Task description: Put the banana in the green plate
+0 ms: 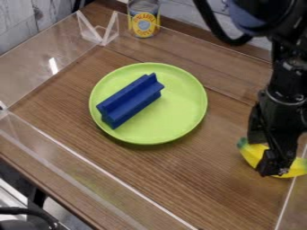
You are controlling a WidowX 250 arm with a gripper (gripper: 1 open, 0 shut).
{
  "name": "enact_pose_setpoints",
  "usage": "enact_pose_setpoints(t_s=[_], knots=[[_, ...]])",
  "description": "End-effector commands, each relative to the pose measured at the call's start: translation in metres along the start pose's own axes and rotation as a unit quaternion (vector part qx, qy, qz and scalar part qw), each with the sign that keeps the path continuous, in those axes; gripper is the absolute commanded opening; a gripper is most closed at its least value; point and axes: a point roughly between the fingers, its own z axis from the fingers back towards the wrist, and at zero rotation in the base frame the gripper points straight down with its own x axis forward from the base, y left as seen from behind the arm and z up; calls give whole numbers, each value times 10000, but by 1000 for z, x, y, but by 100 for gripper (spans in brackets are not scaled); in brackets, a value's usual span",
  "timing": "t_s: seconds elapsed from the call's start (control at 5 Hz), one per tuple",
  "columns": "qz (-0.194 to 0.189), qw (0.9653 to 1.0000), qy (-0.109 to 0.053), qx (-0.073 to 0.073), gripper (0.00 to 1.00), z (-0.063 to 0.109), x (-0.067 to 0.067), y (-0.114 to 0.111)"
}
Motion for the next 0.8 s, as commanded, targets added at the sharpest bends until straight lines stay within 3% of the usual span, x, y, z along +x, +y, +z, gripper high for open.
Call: enact_pose_setpoints(t_s=[0.0,0.6], knots=[[-11,9997,-211,89,100,2,7,0],[53,9996,-264,93,100,-18,9,2]])
